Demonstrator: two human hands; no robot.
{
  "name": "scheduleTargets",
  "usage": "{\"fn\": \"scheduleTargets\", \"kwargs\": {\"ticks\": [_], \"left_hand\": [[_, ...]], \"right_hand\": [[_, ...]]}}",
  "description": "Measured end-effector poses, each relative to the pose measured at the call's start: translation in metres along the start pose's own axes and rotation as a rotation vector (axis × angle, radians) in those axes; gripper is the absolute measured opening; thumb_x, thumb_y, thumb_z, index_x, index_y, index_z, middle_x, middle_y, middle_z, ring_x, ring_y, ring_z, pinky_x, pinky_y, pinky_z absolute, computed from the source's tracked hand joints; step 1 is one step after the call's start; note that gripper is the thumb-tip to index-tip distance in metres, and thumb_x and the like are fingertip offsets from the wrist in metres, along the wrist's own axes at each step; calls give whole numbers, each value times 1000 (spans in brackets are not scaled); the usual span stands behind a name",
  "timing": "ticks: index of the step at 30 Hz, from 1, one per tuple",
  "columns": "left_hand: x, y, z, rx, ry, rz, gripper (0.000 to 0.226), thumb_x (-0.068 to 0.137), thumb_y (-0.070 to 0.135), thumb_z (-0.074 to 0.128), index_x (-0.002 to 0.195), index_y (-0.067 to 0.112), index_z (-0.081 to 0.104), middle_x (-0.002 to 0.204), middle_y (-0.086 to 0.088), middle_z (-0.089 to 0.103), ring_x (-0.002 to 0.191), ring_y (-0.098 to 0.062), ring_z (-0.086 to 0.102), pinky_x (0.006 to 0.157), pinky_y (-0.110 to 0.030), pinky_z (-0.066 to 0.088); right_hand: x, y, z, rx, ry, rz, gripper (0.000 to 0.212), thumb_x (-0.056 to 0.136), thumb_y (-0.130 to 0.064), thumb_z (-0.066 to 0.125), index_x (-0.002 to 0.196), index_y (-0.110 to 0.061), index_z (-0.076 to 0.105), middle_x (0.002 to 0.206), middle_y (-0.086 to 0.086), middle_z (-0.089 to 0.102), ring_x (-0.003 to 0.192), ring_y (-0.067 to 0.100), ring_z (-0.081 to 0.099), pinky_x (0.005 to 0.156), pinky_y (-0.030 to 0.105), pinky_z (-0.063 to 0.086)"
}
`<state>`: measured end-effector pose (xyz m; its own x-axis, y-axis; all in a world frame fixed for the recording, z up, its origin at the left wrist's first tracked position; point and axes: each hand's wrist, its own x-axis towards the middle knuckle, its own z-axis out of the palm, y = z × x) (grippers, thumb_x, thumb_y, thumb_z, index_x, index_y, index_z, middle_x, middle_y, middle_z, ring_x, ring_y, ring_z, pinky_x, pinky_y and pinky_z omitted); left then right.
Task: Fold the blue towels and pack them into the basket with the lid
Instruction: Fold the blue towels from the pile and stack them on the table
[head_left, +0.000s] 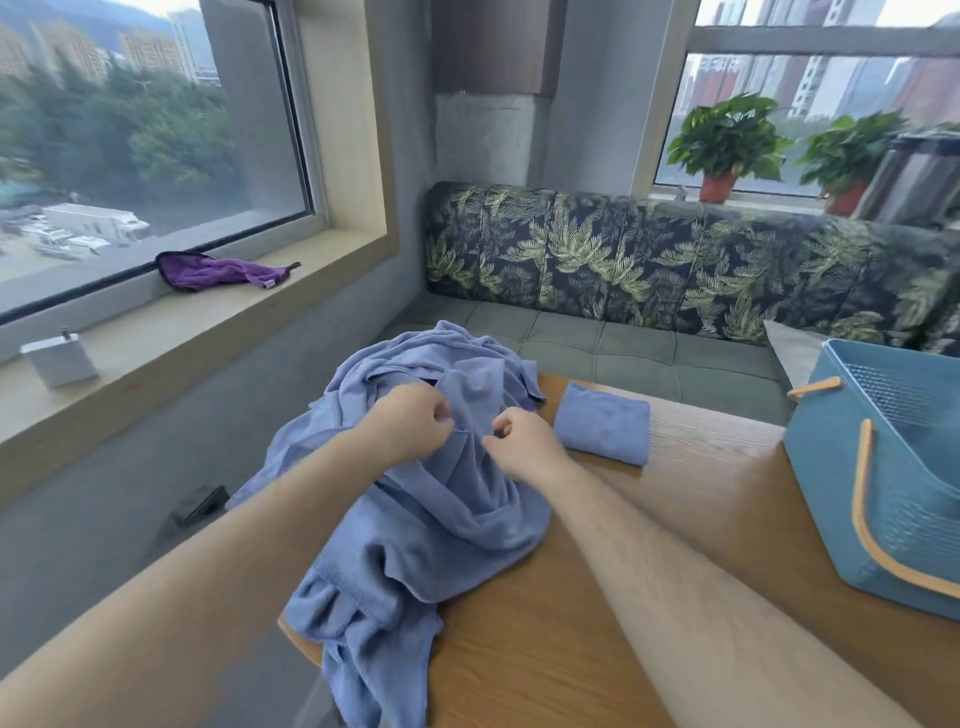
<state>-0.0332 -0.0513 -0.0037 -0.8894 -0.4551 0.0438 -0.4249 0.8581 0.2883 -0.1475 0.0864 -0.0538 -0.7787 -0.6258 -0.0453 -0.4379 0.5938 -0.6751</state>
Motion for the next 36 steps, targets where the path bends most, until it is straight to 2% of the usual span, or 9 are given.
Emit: {"fn": "scheduleTargets", "kwargs": {"ticks": [2,6,12,15,17,21,27,32,36], "left_hand": [[3,5,13,191,37,36,17,92,39,55,88,24,63,98,-2,56,101,-29,54,81,-37,42],[14,11,26,434,94,29,54,89,58,60,127,19,56,129,-6,51,119,-29,52,98,-41,39],[18,11,31,432,105,36,34,95,49,52,118,24,59,122,-7,53,108,-29,58,94,-41,38],[21,10,32,291,158,-11,29,96,49,49,101,24,62,111,-5,58,103,-29,59,93,-42,38],[22,10,31,228,216,-37,27,97,44,51,91,20,63,101,-3,63,97,-28,60,87,-41,39],[23,13,25,-202,227,-83,13,86,13,57,74,11,61,70,2,61,65,-20,53,67,-35,46],[33,22,-13,-1062,95,-249,17,91,1,61,96,16,64,72,-3,58,61,-17,51,58,-29,44],[43,40,-57,-1552,109,-267,24,100,-6,45,101,10,63,83,-7,64,65,-11,63,60,-20,55],[40,60,-93,-1639,-29,-161,31,99,-8,38,115,6,60,104,-11,67,90,-18,64,82,-26,55]], "right_hand": [[1,11,5,-3,-22,34,27,91,-33,66,110,-14,60,111,-1,62,107,25,61,79,31,45],[5,28,10,-79,4,128,52,90,-39,66,131,-12,52,134,11,57,122,32,55,90,34,47],[8,60,20,-375,-118,360,45,93,-44,60,124,-11,59,131,9,60,119,31,59,76,31,42],[2,68,22,-327,-141,383,18,96,-29,54,101,-13,58,122,9,62,108,29,62,72,31,43],[0,70,19,-128,-54,400,21,99,-25,49,112,-9,56,122,12,61,109,30,62,75,30,44],[-6,66,-10,277,142,309,10,102,-19,44,108,-12,48,99,9,53,88,22,51,75,31,39],[-16,49,-83,662,275,209,23,90,-18,68,108,-21,53,99,2,63,81,16,60,71,32,53],[-27,28,-151,901,207,121,23,87,3,66,98,-18,67,82,6,66,70,17,59,63,29,51],[-39,13,-204,894,259,99,25,85,7,65,90,-17,69,83,8,64,69,19,57,62,28,46]]}}
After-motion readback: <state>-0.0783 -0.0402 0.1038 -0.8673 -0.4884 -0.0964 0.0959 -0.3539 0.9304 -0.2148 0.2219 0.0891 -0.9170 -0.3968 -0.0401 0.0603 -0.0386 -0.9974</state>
